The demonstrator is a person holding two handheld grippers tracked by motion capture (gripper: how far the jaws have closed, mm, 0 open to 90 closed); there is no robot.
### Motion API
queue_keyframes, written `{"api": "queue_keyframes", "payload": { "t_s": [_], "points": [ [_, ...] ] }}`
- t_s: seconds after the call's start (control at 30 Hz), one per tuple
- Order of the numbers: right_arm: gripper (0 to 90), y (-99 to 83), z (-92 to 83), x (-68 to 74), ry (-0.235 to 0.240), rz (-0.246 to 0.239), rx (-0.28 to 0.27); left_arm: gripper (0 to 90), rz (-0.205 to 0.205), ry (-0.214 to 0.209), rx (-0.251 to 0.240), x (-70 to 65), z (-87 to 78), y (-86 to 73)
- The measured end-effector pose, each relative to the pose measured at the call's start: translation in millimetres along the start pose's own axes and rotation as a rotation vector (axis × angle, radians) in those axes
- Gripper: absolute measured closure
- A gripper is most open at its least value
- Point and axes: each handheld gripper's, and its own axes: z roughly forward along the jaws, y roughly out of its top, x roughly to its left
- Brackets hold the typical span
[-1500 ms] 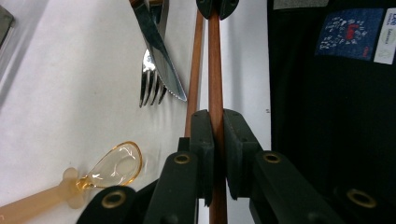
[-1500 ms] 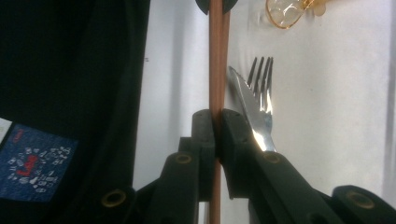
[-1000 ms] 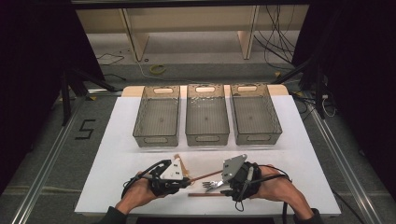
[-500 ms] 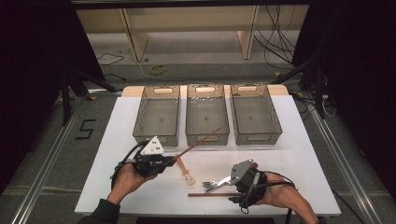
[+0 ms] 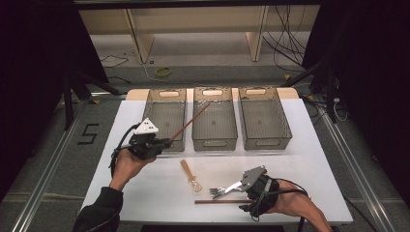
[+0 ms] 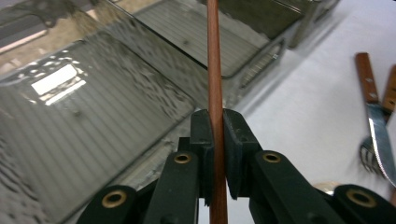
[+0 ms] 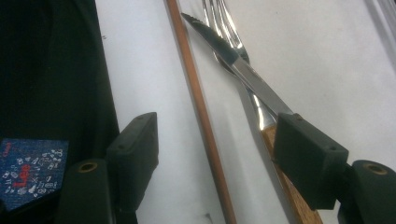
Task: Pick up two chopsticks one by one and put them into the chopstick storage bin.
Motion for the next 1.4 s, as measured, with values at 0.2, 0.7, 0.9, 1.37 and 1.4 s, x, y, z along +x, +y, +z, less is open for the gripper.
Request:
{"api": "queue_keyframes", "payload": {
  "t_s": [0.2, 0.7, 0.9, 1.37, 1.4],
  "points": [
    [32.6, -0.9, 1.3, -0.6, 0.002, 0.000, -0.001, 83.0, -0.046, 0.052, 0.006, 22.1, 3.0, 10.8],
    [32.6, -2.1, 2.5, -1.4, 0.006, 0.006, 0.000, 82.9, -0.182, 0.128, 0.039, 65.7, 25.3, 17.8],
    [32.6, -2.8, 2.1, -2.1, 0.003, 0.002, -0.002, 82.8, -0.229, 0.147, 0.056, 73.8, 31.0, 11.9],
    [32.4, -2.9, 1.8, -1.9, 0.009, 0.000, 0.003, 81.6, -0.300, 0.190, 0.099, 87.4, 38.0, -3.0],
    [32.5, -3.0, 1.3, -1.8, 0.007, -0.001, 0.000, 73.4, -0.306, 0.191, 0.099, 88.0, 37.7, -3.7]
  ]
}}
